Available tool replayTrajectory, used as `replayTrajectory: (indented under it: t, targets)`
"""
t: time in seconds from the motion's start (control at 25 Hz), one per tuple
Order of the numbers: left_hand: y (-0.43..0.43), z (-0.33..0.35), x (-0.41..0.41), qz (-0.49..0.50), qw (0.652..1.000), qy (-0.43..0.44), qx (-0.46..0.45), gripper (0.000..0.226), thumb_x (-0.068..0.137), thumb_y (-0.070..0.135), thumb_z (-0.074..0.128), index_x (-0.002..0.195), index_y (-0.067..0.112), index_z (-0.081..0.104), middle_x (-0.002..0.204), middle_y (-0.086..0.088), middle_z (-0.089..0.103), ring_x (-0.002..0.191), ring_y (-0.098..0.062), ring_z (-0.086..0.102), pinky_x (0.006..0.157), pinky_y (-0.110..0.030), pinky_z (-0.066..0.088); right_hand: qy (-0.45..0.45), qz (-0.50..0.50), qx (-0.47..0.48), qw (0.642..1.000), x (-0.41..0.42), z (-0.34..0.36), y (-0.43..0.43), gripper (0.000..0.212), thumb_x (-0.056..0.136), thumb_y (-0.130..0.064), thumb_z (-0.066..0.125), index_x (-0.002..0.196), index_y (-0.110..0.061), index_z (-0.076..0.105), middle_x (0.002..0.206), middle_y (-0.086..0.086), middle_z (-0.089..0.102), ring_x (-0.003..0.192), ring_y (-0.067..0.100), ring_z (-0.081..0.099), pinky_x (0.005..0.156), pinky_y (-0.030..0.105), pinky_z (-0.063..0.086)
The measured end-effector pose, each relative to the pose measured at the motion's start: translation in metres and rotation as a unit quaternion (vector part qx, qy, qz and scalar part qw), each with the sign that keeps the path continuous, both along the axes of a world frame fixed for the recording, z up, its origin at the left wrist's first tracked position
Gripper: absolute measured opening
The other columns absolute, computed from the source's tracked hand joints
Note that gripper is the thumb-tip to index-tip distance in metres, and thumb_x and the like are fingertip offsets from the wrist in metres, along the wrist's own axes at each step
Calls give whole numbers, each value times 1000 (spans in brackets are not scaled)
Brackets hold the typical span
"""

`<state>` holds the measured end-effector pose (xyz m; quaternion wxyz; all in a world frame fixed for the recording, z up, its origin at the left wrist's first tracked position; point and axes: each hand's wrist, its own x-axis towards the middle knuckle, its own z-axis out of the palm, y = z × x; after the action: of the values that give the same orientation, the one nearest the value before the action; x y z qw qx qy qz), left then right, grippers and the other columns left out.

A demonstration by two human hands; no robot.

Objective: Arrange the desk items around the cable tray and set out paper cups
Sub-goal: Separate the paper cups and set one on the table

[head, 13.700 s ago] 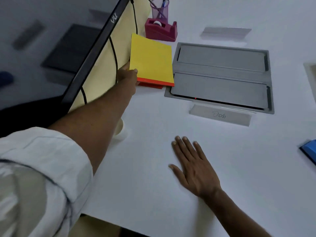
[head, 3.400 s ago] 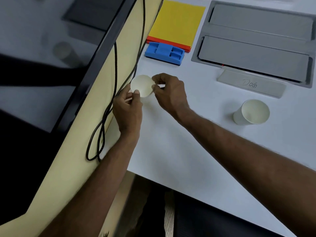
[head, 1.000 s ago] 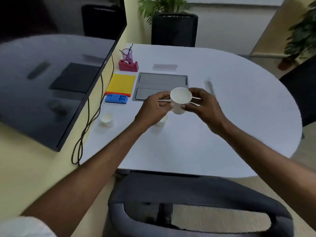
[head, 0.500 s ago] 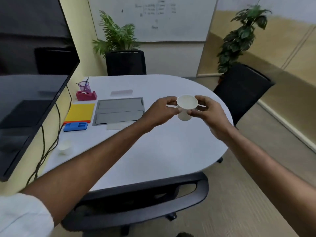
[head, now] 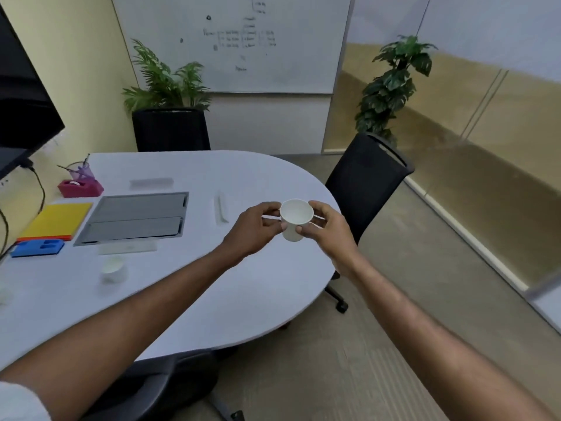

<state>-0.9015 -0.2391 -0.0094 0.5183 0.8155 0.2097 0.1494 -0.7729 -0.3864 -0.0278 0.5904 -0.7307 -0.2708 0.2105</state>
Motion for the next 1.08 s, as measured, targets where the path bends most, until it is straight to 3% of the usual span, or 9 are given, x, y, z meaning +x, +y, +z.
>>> replayTrajectory:
  t: [0.4, 0.68, 0.96, 1.08]
  targets:
    - [3, -40, 145, 84, 996, -6, -21, 55, 93, 28, 70, 144, 22, 50, 139, 6, 62, 117, -12, 67, 92, -26, 52, 21, 40, -1, 999, 145, -30, 26, 64, 86, -10, 76, 144, -18, 50, 143, -3, 58, 135, 13, 53, 113, 43, 47]
    - [54, -78, 251, 135, 989, -16, -57, 50, 94, 26, 69, 142, 28, 53, 139, 8, 62, 115, -6, 66, 86, -15, 49, -3, 69, -49, 996, 257, -58, 96, 69, 86, -16, 78, 147, -18, 46, 145, -4, 55, 135, 13, 52, 113, 38, 47]
    - [109, -122, 327, 197, 977, 12, -78, 64, 93, 30, 71, 150, 23, 44, 149, 0, 52, 127, -12, 62, 104, -37, 54, -20, 130, -89, 987, 338, -90, 180, 69, 82, -17, 83, 142, -16, 49, 140, -2, 59, 130, 13, 55, 106, 26, 50]
    - [135, -154, 357, 231, 970, 42, -62, 70, 92, 25, 72, 153, 17, 38, 152, -5, 48, 131, -18, 59, 103, -37, 54, 5, 159, -107, 981, 371, -117, 222, 66, 82, -11, 80, 141, -18, 50, 138, -4, 59, 128, 11, 56, 91, 11, 50]
